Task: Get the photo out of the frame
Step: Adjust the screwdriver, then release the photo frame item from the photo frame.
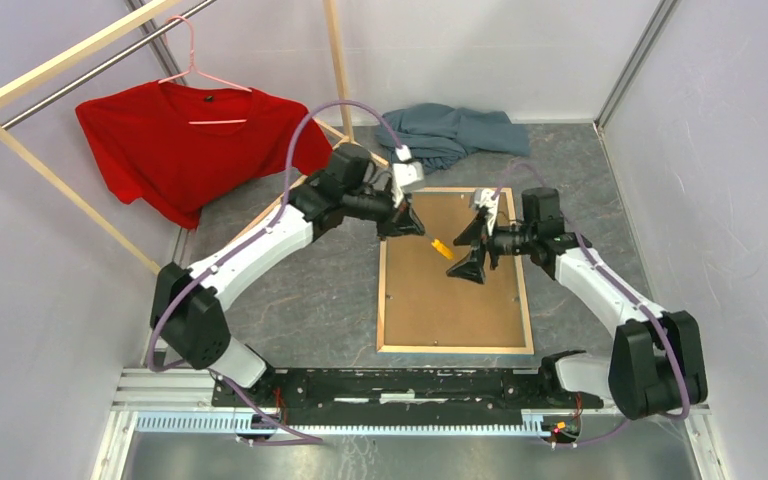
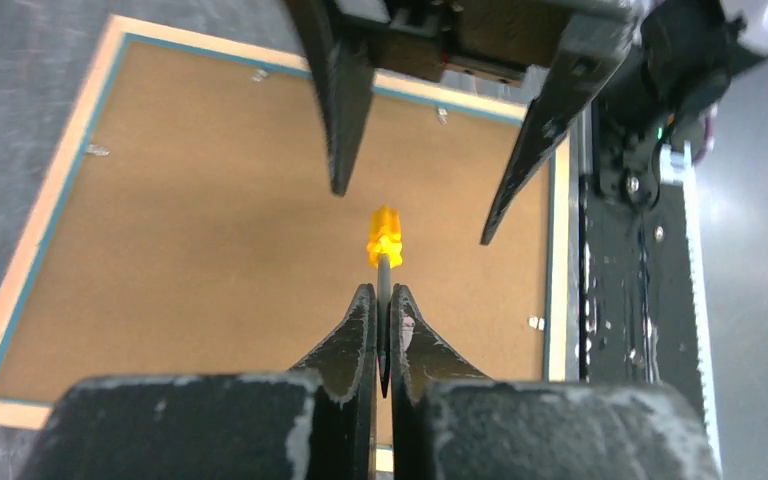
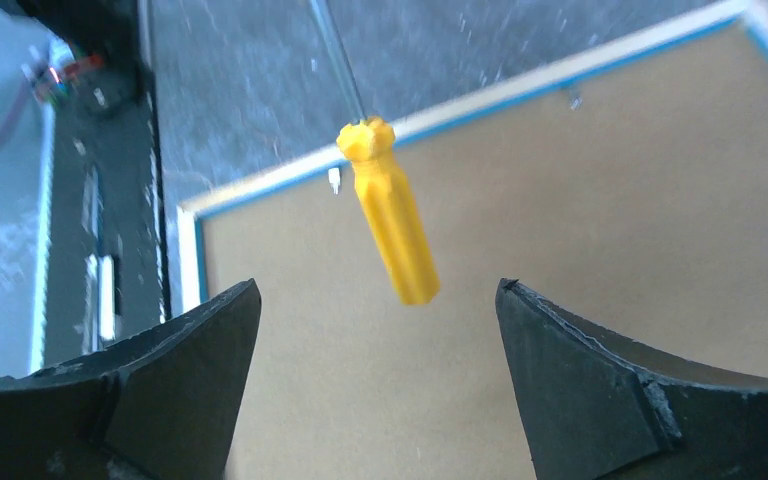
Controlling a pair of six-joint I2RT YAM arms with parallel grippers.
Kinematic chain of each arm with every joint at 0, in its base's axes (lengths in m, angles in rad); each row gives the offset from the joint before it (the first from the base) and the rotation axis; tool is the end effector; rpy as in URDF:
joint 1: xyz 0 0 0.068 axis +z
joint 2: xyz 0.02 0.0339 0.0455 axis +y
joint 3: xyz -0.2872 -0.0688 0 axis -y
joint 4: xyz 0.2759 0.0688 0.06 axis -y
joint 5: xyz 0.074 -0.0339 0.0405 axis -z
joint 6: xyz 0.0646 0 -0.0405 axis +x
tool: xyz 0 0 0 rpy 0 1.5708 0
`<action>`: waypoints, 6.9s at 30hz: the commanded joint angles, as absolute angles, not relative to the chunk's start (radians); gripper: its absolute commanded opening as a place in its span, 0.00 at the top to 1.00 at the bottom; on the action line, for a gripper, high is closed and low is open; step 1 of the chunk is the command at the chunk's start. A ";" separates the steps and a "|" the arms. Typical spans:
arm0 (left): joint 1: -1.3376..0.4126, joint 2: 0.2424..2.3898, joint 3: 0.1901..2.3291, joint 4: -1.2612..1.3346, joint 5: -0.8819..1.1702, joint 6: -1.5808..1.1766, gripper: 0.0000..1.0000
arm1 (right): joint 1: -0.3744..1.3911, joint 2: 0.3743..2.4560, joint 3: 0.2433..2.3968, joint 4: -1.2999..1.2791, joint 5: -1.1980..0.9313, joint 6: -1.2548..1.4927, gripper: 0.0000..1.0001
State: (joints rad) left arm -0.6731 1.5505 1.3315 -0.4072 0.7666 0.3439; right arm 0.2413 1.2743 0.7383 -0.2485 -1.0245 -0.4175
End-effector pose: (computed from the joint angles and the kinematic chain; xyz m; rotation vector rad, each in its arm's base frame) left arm 0.2803 -0.2808 0.3286 1.4186 1.6449 -1.0244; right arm 0.2588 0.1205 0.2229 -1.1228 1.7967 1.0804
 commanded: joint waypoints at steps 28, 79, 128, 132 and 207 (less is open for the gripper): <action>-0.506 1.408 0.901 1.141 0.853 -0.971 0.98 | 0.284 1.222 0.673 1.398 -0.864 1.130 0.13; -0.506 1.465 0.839 1.070 0.737 -0.859 0.98 | 0.387 1.140 0.589 1.132 -0.724 0.931 0.54; -0.348 1.102 1.048 -0.297 0.615 0.231 0.00 | 0.154 0.944 0.626 0.238 -0.627 -0.017 1.00; -0.348 1.031 0.994 -0.477 0.563 0.367 0.00 | 0.128 0.890 0.615 0.192 -0.548 -0.148 1.00; -0.296 0.771 0.513 -0.255 0.213 0.376 0.00 | -0.027 1.099 0.703 -0.126 -0.415 -0.483 1.00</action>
